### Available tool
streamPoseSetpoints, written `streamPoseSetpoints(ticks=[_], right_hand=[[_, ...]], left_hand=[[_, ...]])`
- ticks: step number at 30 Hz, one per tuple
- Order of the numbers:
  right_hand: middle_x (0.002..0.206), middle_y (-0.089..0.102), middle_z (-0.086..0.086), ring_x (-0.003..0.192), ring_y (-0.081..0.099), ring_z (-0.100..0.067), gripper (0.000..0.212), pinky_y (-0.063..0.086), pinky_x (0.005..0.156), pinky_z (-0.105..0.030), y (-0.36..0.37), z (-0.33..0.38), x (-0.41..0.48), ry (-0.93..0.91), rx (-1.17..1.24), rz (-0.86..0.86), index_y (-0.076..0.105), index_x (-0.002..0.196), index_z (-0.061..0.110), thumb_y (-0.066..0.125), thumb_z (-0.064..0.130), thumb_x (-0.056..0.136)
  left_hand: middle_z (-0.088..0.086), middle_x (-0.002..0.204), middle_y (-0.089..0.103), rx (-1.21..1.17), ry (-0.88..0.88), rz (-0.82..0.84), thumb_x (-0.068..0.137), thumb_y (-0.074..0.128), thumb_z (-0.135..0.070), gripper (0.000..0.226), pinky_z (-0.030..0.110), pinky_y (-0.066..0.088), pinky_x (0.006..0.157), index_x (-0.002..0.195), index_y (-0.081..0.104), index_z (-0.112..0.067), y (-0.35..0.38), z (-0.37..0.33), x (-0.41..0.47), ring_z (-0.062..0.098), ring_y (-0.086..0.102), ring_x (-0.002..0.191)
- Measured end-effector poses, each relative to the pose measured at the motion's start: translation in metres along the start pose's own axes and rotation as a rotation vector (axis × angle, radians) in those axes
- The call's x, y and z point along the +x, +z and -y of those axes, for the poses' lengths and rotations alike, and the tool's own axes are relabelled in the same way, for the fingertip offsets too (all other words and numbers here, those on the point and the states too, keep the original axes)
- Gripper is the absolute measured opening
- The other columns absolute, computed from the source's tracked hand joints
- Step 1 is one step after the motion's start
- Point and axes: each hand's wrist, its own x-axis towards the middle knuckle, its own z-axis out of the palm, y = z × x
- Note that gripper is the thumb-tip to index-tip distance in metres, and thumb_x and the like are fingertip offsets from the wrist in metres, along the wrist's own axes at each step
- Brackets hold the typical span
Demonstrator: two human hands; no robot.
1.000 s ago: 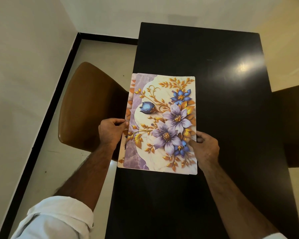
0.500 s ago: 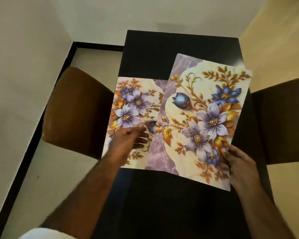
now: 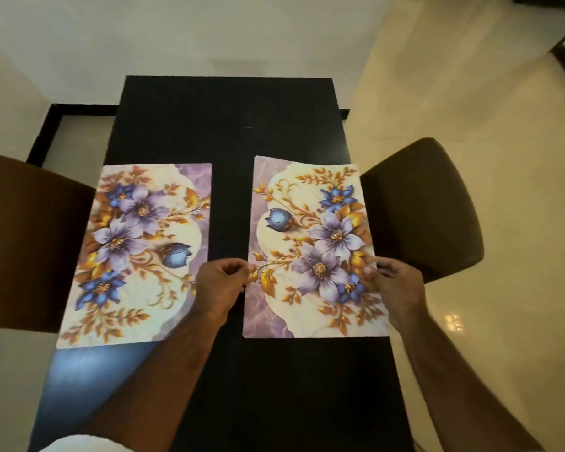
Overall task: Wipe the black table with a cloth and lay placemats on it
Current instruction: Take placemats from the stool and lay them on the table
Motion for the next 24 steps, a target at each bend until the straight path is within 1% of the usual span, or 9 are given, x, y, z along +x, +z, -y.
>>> streamPoseSetpoints(ticks=[2, 4, 7, 9, 11, 14, 16, 20, 24], right_hand=[[0.1, 0.085, -0.001, 0.094, 0.085, -0.023, 0.018, 0.07, 0.089, -0.055, -0.001, 0.001, 0.024, -0.014, -0.092, 0.011, 0.084, 0.11, 0.018, 0.087, 0.009, 0.095], [0.095, 0.084, 0.004, 0.087, 0.084, -0.016, 0.02, 0.071, 0.084, -0.05, 0.001, 0.003, 0.041, -0.029, -0.2, -0.001, 0.084, 0.112, 0.02, 0.091, 0.017, 0.093], [0.085, 0.079, 0.013, 0.08, 0.081, -0.011, 0.026, 0.071, 0.08, -0.045, 0.008, 0.001, 0.055, -0.079, -0.351, -0.043, 0.086, 0.111, 0.021, 0.095, 0.029, 0.088], [0.083, 0.074, 0.017, 0.08, 0.079, -0.011, 0.029, 0.071, 0.078, -0.045, 0.01, -0.003, 0.059, -0.089, -0.411, -0.056, 0.086, 0.114, 0.021, 0.094, 0.033, 0.089], [0.087, 0.075, 0.013, 0.082, 0.079, -0.012, 0.032, 0.071, 0.078, -0.045, 0.011, -0.007, 0.059, -0.092, -0.444, -0.059, 0.086, 0.119, 0.02, 0.092, 0.035, 0.092], [0.103, 0.083, 0.003, 0.087, 0.079, -0.014, 0.034, 0.071, 0.08, -0.044, 0.012, -0.012, 0.058, -0.113, -0.451, -0.065, 0.084, 0.126, 0.018, 0.089, 0.034, 0.096], [0.109, 0.084, 0.001, 0.089, 0.079, -0.014, 0.035, 0.071, 0.079, -0.041, 0.012, -0.011, 0.058, -0.122, -0.459, -0.075, 0.083, 0.128, 0.018, 0.087, 0.035, 0.097], [0.111, 0.083, 0.0, 0.088, 0.077, -0.013, 0.036, 0.063, 0.068, -0.026, 0.011, -0.01, 0.059, -0.127, -0.474, -0.078, 0.082, 0.131, 0.018, 0.085, 0.035, 0.099], [0.117, 0.082, -0.002, 0.089, 0.073, -0.01, 0.037, 0.053, 0.064, -0.015, 0.012, -0.01, 0.057, -0.146, -0.483, -0.093, 0.08, 0.134, 0.016, 0.083, 0.033, 0.101]], left_hand=[[-0.007, 0.094, 0.085, 0.046, 0.032, -0.076, 0.098, 0.086, -0.026, 0.002, 0.042, 0.07, 0.087, 0.097, 0.086, -0.028, 0.014, -0.005, 0.008, 0.016, 0.082, 0.094], [-0.005, 0.094, 0.084, 0.1, 0.065, -0.139, 0.096, 0.088, -0.027, 0.005, 0.045, 0.07, 0.088, 0.094, 0.084, -0.029, 0.023, -0.008, 0.016, 0.016, 0.082, 0.092], [-0.004, 0.092, 0.082, 0.156, 0.093, -0.187, 0.096, 0.088, -0.028, 0.005, 0.048, 0.07, 0.087, 0.095, 0.084, -0.027, 0.03, -0.007, 0.024, 0.016, 0.081, 0.09], [-0.006, 0.091, 0.081, 0.224, 0.106, -0.216, 0.095, 0.089, -0.031, 0.013, 0.049, 0.07, 0.087, 0.102, 0.086, -0.02, 0.033, -0.004, 0.026, 0.015, 0.079, 0.089], [-0.004, 0.093, 0.081, 0.274, 0.113, -0.238, 0.094, 0.089, -0.033, 0.022, 0.05, 0.07, 0.087, 0.107, 0.087, -0.015, 0.034, -0.002, 0.027, 0.017, 0.078, 0.089], [0.004, 0.099, 0.083, 0.331, 0.132, -0.252, 0.094, 0.089, -0.032, 0.026, 0.05, 0.069, 0.088, 0.11, 0.087, -0.011, 0.035, 0.0, 0.029, 0.02, 0.079, 0.09], [0.004, 0.1, 0.083, 0.346, 0.14, -0.261, 0.095, 0.089, -0.033, 0.028, 0.049, 0.069, 0.087, 0.111, 0.087, -0.011, 0.035, -0.001, 0.028, 0.02, 0.078, 0.09], [0.002, 0.099, 0.083, 0.369, 0.141, -0.26, 0.095, 0.089, -0.036, 0.027, 0.05, 0.069, 0.088, 0.11, 0.087, -0.013, 0.037, -0.002, 0.027, 0.018, 0.078, 0.09], [0.001, 0.098, 0.084, 0.387, 0.149, -0.279, 0.094, 0.088, -0.038, 0.029, 0.048, 0.069, 0.087, 0.11, 0.088, -0.014, 0.038, -0.001, 0.026, 0.017, 0.078, 0.089]])
